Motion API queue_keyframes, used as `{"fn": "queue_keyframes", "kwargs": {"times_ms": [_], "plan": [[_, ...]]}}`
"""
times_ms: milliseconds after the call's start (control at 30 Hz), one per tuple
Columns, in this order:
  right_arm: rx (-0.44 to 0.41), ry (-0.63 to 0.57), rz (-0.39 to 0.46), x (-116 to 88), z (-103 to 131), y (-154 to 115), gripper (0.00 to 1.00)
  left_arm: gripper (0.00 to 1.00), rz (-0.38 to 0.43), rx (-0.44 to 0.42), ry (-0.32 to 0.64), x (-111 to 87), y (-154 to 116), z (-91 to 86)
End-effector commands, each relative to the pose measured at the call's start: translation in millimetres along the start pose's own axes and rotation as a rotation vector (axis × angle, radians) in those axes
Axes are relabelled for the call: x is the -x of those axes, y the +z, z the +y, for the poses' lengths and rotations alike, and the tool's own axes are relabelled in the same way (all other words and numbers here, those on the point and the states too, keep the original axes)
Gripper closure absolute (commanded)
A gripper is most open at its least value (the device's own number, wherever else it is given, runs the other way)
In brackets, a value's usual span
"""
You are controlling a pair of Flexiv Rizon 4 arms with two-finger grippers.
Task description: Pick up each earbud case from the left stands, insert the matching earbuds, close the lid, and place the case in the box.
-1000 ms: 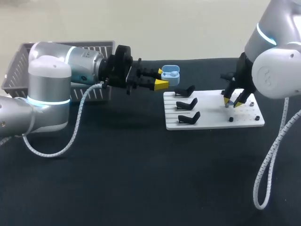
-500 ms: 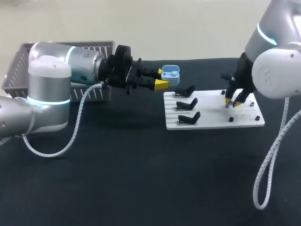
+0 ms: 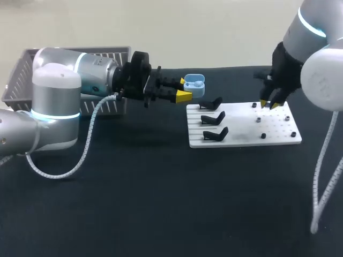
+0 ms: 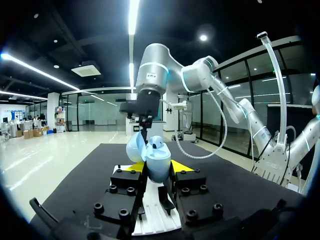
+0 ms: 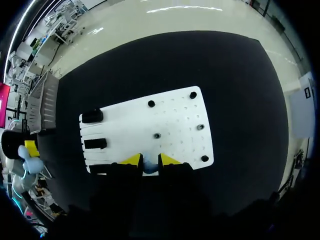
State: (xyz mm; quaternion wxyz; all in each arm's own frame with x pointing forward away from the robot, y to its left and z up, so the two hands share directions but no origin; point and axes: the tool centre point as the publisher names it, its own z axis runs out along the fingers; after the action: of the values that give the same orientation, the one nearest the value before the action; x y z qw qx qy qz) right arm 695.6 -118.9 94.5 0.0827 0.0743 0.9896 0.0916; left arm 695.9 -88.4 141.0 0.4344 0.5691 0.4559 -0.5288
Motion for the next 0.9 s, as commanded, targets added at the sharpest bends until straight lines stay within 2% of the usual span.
{"fn": "queue_keyframes", "kwargs": {"times_ms": [33,300,633,900], "plan": [[-0.015,-0.054,-0.096,-25,10,-49,1.0,1.0,0.0,0.001,0.001,-0.3,0,-0.1],[-0.063,-0.239,-0.111,-36,50,-88,1.0,1.0,0.0,0.001,0.001,-0.3,0,-0.1],[-0.128,-0.416,-0.063,-39,103,-99,1.0,1.0,0.0,0.001,0.001,-0.3,0,-0.1],[-0.177,-0.534,0.018,-38,138,-101,1.0,1.0,0.0,0.001,0.001,-0.3,0,-0.1]]}}
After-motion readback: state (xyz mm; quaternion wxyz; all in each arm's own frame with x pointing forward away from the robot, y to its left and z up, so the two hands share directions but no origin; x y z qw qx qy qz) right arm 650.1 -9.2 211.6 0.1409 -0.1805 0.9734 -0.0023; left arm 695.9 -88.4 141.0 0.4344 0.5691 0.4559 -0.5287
